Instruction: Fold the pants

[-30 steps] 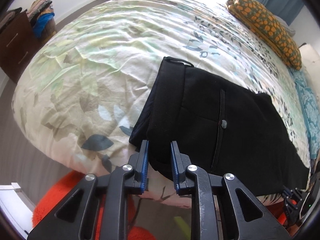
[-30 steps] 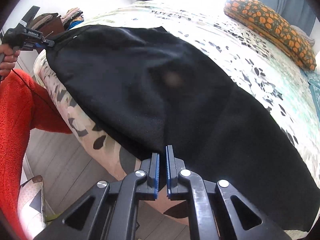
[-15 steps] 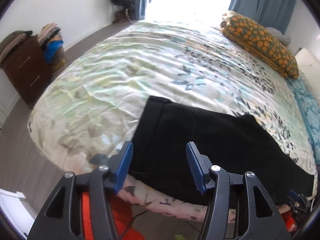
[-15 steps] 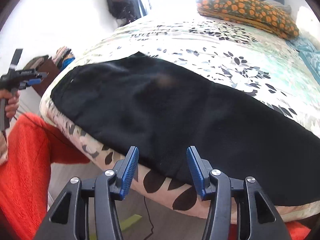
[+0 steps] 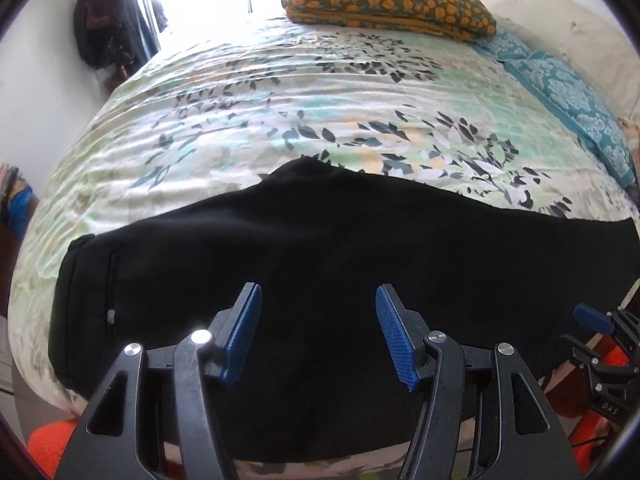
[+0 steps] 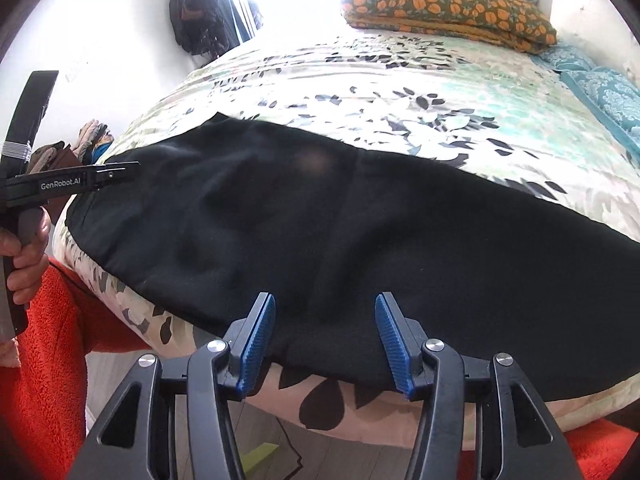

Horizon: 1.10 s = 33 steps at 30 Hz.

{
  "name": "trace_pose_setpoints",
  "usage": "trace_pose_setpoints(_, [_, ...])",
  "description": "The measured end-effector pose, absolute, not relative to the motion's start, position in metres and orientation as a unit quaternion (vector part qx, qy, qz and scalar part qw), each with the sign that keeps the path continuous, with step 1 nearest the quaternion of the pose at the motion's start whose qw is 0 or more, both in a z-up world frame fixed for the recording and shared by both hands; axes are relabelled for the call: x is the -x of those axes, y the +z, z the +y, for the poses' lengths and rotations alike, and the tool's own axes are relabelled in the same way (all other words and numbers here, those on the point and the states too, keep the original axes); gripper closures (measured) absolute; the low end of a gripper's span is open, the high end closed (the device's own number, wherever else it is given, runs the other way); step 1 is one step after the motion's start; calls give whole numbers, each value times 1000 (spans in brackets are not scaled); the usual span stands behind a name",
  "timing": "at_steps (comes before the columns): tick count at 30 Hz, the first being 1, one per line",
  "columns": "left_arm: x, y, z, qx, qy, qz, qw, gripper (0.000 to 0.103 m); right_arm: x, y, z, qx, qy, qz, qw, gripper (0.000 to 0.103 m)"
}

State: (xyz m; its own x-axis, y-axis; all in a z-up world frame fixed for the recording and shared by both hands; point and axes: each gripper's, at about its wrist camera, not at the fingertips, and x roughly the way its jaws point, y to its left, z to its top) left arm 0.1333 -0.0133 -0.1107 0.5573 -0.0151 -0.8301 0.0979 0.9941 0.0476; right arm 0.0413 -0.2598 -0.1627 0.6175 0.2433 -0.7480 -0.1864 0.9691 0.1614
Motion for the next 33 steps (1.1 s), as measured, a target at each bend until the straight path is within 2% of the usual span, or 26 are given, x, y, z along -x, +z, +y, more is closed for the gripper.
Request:
trace_pose_setpoints(6, [-181,-127,-30,-37,-20,483,874,40,-43,-155,-307,-81,55,391,915,47])
trace_pose_setpoints(12, [-216,-162,-27,-60,31,510,857,40,-49,-167,-347,-151,19,410,900,43])
trace_pose_setpoints(14, [-220,-171,-23,-57,40,516,854,34,-51,-175,-354,-162,12,426,890,43])
trace_pose_setpoints(19, [-204,-155,-30,-38,37,504,862,35,-47,-171,-366,-185,12,410,893,43])
trace_pose_setpoints(25, [-158,-128,-76,-25,-29,479,877,35,-43,-161,-381,-216,-8,379,900,41])
trace_pose_setpoints(29, [-129,-141,-112,-46,-68,489,868,34,-43,-160,-393,-236,-26,371,898,39])
trace_pose_setpoints(33, [-118,-176,-139,-111,-80,518,845,34,-33,-149,-420,-270,-47,338,900,39])
